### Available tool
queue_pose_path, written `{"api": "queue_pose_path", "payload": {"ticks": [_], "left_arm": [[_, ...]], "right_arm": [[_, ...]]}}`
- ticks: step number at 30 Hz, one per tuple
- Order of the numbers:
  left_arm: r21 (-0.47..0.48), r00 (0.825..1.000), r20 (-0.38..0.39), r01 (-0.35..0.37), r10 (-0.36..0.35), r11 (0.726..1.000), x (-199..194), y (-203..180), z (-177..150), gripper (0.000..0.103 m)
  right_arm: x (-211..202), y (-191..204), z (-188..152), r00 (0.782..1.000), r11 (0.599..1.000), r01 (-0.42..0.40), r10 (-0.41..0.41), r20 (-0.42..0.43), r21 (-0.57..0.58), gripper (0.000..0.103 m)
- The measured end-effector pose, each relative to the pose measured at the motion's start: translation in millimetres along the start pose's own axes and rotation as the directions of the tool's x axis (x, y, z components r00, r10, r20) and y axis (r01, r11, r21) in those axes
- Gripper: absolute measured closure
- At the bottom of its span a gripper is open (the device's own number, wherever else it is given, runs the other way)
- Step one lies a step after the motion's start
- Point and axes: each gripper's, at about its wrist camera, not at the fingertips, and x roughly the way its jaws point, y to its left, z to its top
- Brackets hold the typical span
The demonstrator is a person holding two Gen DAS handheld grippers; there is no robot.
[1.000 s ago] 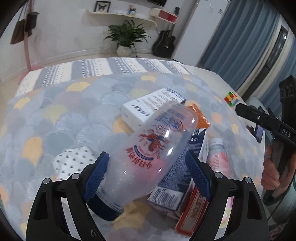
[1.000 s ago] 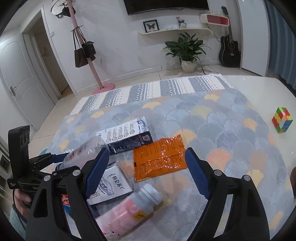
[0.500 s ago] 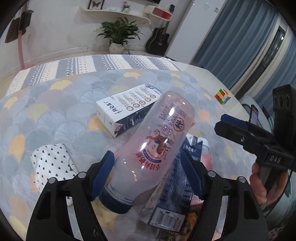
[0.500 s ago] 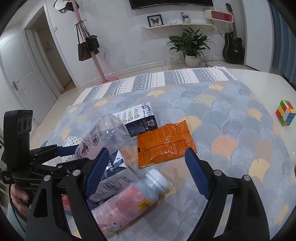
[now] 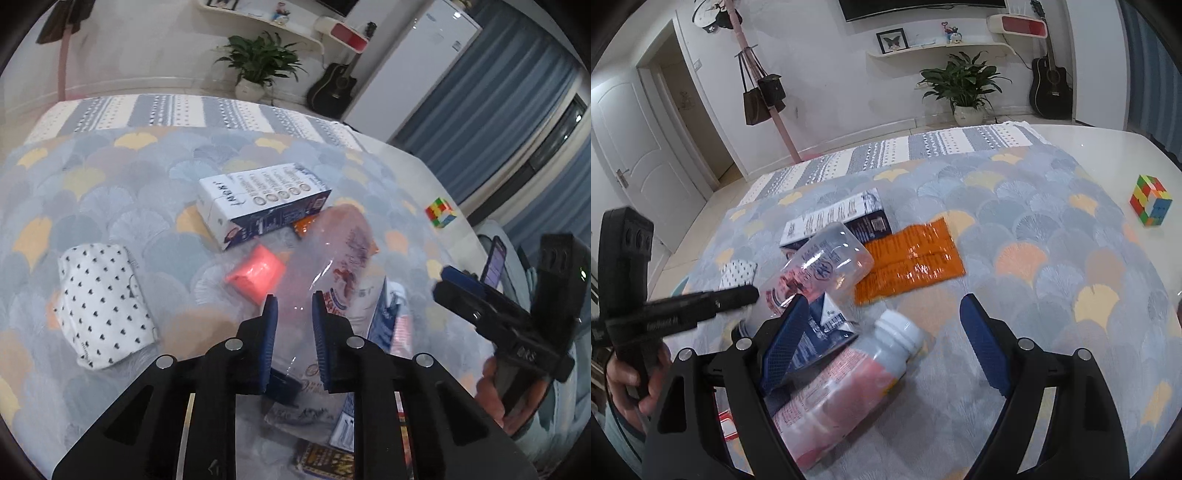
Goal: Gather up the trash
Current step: 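Grasp the clear blue-capped bottle with the left tool, adjusting the grip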
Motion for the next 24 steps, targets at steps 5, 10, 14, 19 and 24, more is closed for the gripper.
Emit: {"api": "queue_pose_path", "payload": {"ticks": [5,10,14,19,24], "left_arm": [[-0.002,0.999,-0.023,0.022,-0.022,1.000,10,-8,-2,0.047],[0.064,0.999,-0.042,-0.030,0.033,0.997,25,-28,-3,0.034],[0.100,0.995,-0.064,-0.074,0.080,0.992,43,-42,-3,0.023],[0.081,0.993,-0.085,-0.076,0.083,0.994,54,-49,2,0.021],[0.059,0.992,-0.094,-0.074,0.079,0.996,55,-50,2,0.024]], "right_arm": [[-9,-10,-18,1.000,1.000,0.025,-0.025,0.004,-0.002,0.023],[-19,-31,-29,1.000,0.999,0.016,-0.017,0.014,0.042,0.023],[-20,-43,-32,1.000,0.998,0.016,-0.017,0.012,0.063,0.023],[-25,-58,-32,1.000,0.996,0.019,-0.020,0.015,0.086,0.023],[-28,-66,-35,0.999,0.995,0.027,-0.029,0.014,0.096,0.023]]}}
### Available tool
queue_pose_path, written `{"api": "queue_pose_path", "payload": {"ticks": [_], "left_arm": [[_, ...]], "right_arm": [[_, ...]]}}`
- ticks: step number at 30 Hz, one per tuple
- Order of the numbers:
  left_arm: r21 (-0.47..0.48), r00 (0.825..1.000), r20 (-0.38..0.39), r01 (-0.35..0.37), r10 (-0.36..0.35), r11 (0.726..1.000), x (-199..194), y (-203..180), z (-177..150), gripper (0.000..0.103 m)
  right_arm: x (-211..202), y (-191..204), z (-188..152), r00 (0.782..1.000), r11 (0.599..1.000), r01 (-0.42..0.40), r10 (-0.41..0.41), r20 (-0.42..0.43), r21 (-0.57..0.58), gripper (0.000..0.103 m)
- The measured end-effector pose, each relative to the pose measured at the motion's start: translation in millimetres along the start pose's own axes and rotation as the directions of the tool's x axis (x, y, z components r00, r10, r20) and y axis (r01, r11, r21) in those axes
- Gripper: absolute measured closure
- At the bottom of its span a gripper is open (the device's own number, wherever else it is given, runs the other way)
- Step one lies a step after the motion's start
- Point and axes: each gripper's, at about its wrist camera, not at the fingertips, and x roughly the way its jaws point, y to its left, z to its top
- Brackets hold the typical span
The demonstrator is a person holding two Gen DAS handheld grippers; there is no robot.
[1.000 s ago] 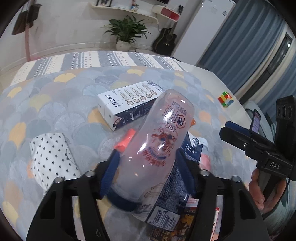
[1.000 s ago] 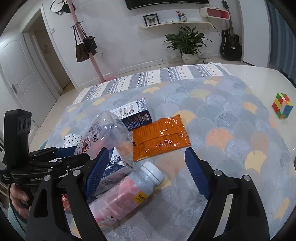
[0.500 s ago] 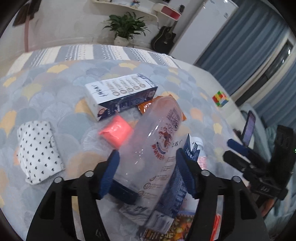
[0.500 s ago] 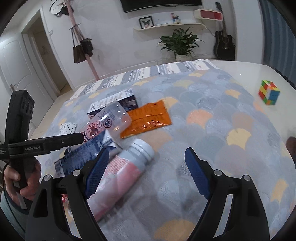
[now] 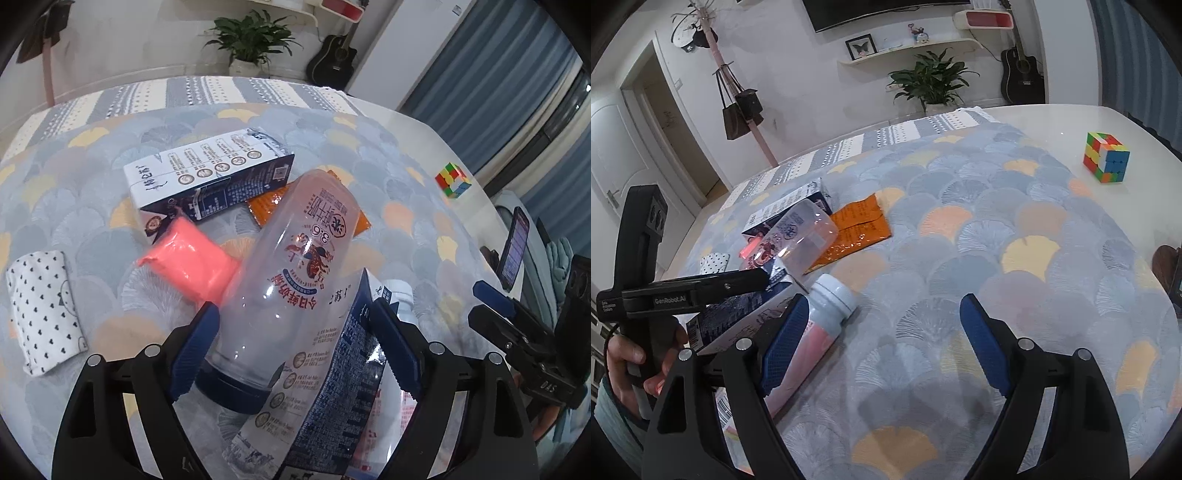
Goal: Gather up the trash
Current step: 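Grasp the clear blue-capped bottle with the left tool, adjusting the grip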
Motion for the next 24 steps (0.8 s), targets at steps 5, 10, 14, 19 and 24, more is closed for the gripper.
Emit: {"api": "queue_pose_path", "payload": {"ticks": [5,10,14,19,24], "left_arm": [[0.010,1.000,0.005,-0.010,0.010,1.000,-8,-3,-3,0.034],[-0.003,1.000,0.017,-0.020,0.020,1.000,-19,1,-4,0.054],[-0.037,1.000,0.005,0.003,-0.002,0.999,-22,10,-4,0.074],[-0.048,0.999,0.014,0.036,-0.035,0.998,-28,9,-6,0.072],[-0.060,0.999,0.034,0.016,-0.014,0.998,-39,11,-7,0.044]], "right_arm": [[0,-2,-1,1.000,1.000,-0.008,0.008,-0.001,0.007,0.023],[-4,0,-1,1.000,1.000,-0.007,0.007,0.015,-0.007,0.023],[-6,2,0,1.000,1.000,-0.011,0.012,0.017,-0.004,0.023],[-10,8,0,1.000,1.000,-0.017,0.017,0.024,-0.011,0.023],[-15,11,1,0.999,0.999,-0.013,0.014,0.041,-0.033,0.023]]}}
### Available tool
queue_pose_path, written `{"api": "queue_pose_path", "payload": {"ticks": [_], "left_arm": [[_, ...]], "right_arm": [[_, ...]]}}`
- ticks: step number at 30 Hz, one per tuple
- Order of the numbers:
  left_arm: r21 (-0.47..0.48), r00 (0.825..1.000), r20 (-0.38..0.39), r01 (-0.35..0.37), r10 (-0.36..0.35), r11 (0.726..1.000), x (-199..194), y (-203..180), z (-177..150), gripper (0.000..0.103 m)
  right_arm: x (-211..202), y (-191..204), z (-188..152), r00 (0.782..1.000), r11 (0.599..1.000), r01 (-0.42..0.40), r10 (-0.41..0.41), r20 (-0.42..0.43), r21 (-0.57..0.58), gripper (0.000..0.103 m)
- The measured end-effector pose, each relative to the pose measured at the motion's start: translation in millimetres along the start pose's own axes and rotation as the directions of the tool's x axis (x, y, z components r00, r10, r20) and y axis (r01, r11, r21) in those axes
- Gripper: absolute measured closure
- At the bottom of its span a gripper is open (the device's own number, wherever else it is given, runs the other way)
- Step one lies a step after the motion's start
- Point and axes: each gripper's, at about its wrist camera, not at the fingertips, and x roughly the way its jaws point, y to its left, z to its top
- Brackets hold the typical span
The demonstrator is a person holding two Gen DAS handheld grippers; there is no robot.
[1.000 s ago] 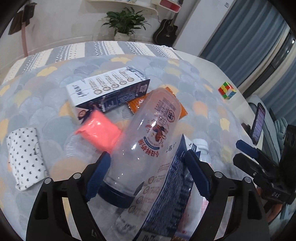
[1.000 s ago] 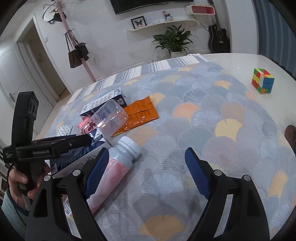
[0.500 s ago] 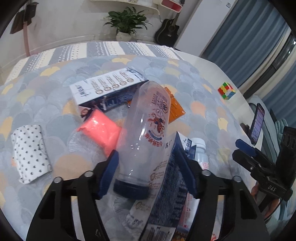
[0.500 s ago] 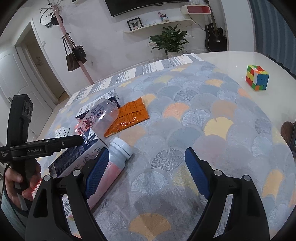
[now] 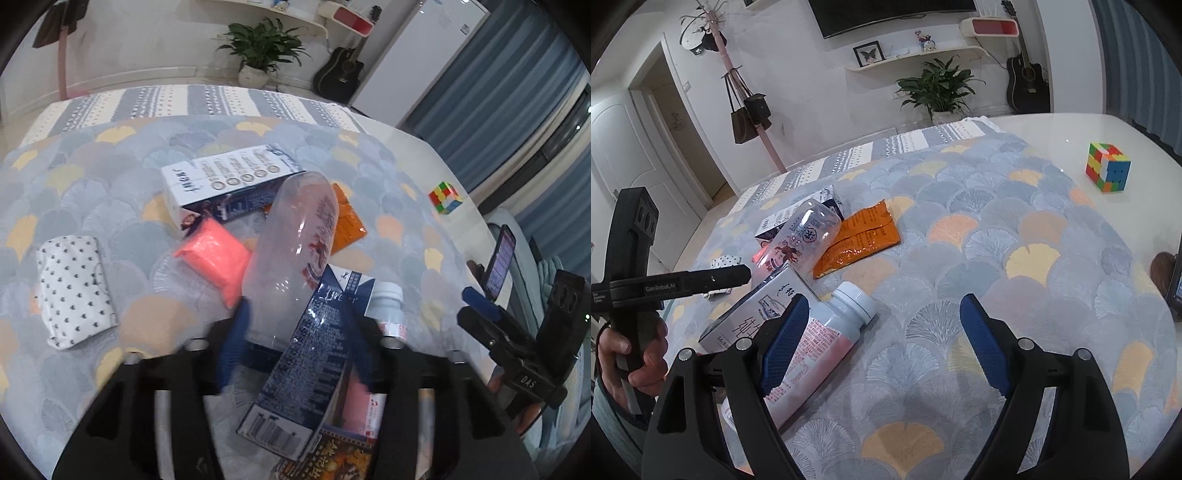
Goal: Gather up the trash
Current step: 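Grasp the clear blue-capped bottle with the left tool, adjusting the grip, then hold the clear bottle in the left tool while the right tool grasps the pink drink bottle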
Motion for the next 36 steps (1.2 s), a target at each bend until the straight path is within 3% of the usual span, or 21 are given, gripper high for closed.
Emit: {"api": "queue_pose_path", "payload": {"ticks": [3,5,8,12,14,16,20,22,25,27,29,34,36], "left_arm": [[0.001,1.000,0.007,0.010,-0.010,1.000,-3,0,1,0.038],[0.008,1.000,-0.001,-0.023,0.023,1.000,0,-2,2,0.035],[0.048,0.984,0.038,-0.175,0.173,0.983,4,-7,10,0.036],[0.035,0.995,-0.040,-0.089,0.091,0.995,30,-6,35,0.037],[0.064,0.989,-0.077,-0.117,0.122,0.991,49,-10,42,0.046],[0.090,0.986,-0.091,-0.132,0.140,0.987,61,-16,44,0.045],[0.113,0.984,-0.080,-0.150,0.160,0.982,64,-23,44,0.045],[0.134,0.982,-0.074,-0.164,0.175,0.977,63,-27,42,0.046],[0.160,0.979,-0.063,-0.184,0.196,0.970,56,-30,35,0.050],[0.160,0.983,-0.053,-0.168,0.178,0.973,48,-29,32,0.055],[0.143,0.987,-0.053,-0.143,0.152,0.979,41,-23,28,0.057],[0.111,0.989,-0.044,-0.134,0.139,0.985,28,-10,22,0.059],[0.094,0.989,-0.038,-0.136,0.140,0.986,20,-3,18,0.059]], "right_arm": [[-1,1,2,1.000,1.000,0.011,-0.011,0.010,-0.009,0.023],[1,0,2,1.000,1.000,0.005,-0.005,0.002,-0.003,0.023],[2,5,0,1.000,1.000,0.007,-0.007,-0.004,-0.016,0.023],[8,12,-3,1.000,1.000,0.007,-0.008,-0.024,-0.028,0.023],[8,17,-4,1.000,0.999,0.007,-0.008,-0.025,-0.039,0.023],[8,20,-6,0.999,0.999,0.009,-0.011,-0.034,-0.046,0.023],[9,30,-17,0.996,0.999,-0.014,0.011,-0.087,-0.039,0.023],[15,41,-21,0.991,0.999,0.012,-0.017,-0.129,-0.045,0.023],[32,51,-24,0.974,1.000,0.026,-0.023,-0.226,0.008,0.023],[40,54,-25,0.968,0.999,0.019,-0.008,-0.251,0.045,0.023],[51,61,-24,0.956,0.997,0.058,-0.042,-0.290,0.046,0.023],[74,58,-23,0.928,0.985,0.026,0.038,-0.370,0.169,0.024],[73,57,-24,0.928,0.986,0.016,0.046,-0.370,0.164,0.028]]}}
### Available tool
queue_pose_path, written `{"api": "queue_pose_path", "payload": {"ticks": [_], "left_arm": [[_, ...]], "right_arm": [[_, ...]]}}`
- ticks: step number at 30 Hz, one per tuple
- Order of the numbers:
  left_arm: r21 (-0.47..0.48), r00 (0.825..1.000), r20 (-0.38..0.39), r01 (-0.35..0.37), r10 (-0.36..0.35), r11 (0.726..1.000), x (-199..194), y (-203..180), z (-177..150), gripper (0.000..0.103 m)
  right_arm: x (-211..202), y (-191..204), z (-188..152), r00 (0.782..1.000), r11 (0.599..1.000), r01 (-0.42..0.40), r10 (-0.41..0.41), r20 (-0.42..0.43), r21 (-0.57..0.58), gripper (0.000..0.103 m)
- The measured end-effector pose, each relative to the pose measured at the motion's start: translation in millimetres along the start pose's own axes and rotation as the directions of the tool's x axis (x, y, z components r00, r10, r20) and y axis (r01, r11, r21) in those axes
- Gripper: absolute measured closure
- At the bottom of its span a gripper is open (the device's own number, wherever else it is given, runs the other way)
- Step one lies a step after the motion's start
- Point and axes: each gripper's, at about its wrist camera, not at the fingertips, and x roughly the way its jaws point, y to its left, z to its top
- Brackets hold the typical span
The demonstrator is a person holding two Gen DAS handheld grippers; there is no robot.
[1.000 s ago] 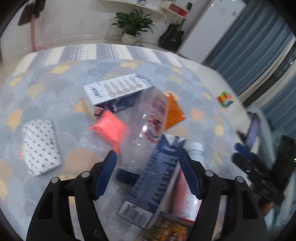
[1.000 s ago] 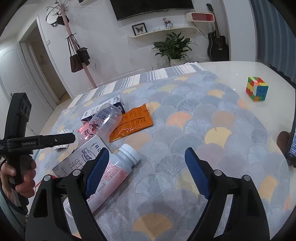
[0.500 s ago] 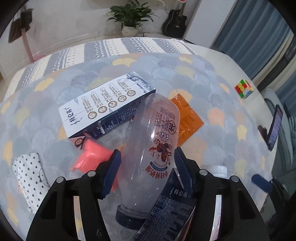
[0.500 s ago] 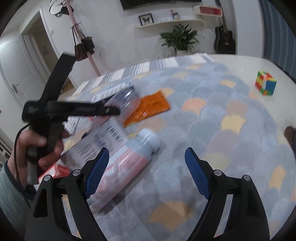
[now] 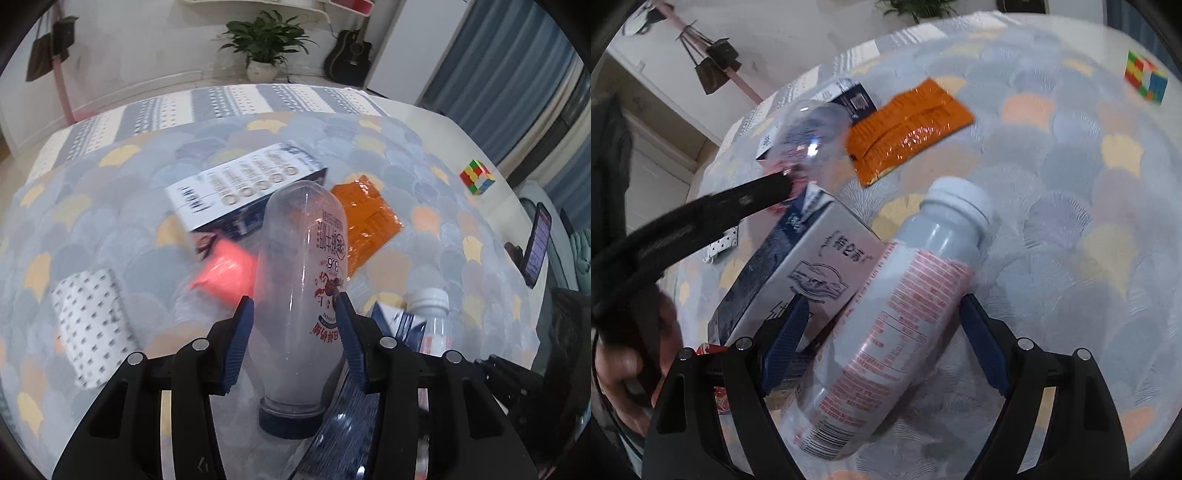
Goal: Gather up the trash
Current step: 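Hold the clear bottle in the left tool while the right tool grasps the pink drink bottle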
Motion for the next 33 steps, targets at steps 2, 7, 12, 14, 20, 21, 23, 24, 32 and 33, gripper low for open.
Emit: {"api": "queue_pose_path", "payload": {"ticks": [2,7,12,14,20,21,23,24,32,33], "left_arm": [[-0.013,1.000,0.012,0.010,-0.010,1.000,-10,9,-6,0.067],[-0.068,1.000,0.010,0.025,-0.025,0.997,-34,36,-20,0.089],[-0.145,0.990,0.041,0.141,-0.137,0.979,-31,48,-20,0.066],[-0.146,0.991,0.026,0.132,-0.130,0.980,-24,40,-16,0.052],[-0.053,0.997,-0.050,0.058,-0.060,0.997,2,10,-6,0.055],[-0.046,0.997,-0.055,0.051,-0.054,0.998,5,9,-6,0.055],[-0.057,0.996,-0.050,0.070,-0.072,0.996,7,9,-6,0.056],[-0.057,0.996,-0.048,0.069,-0.072,0.996,8,9,-4,0.055],[0.013,0.996,-0.085,0.000,0.001,1.000,30,-17,-2,0.041],[0.003,0.997,-0.079,0.007,-0.007,1.000,30,-17,-1,0.043]], "right_arm": [[-6,0,-3,1.000,0.999,-0.005,0.005,-0.002,-0.037,0.038],[-16,6,-11,0.998,0.988,0.059,-0.059,0.003,-0.143,0.050],[-1,7,-15,0.998,0.990,0.053,-0.058,-0.033,-0.128,0.053],[-3,8,-17,0.996,0.984,0.088,-0.090,-0.005,-0.156,0.054],[-13,-15,-13,0.988,0.976,0.148,-0.140,0.061,-0.159,0.057],[-14,-21,-12,0.991,0.980,0.129,-0.121,0.063,-0.150,0.057],[-15,-32,-10,0.996,0.988,0.082,-0.076,0.050,-0.134,0.057],[-16,-33,-10,0.996,0.988,0.075,-0.069,0.051,-0.131,0.057],[-17,-31,-12,0.993,0.982,0.104,-0.093,0.077,-0.159,0.056],[-18,-30,-14,0.992,0.980,0.110,-0.098,0.081,-0.167,0.057]]}}
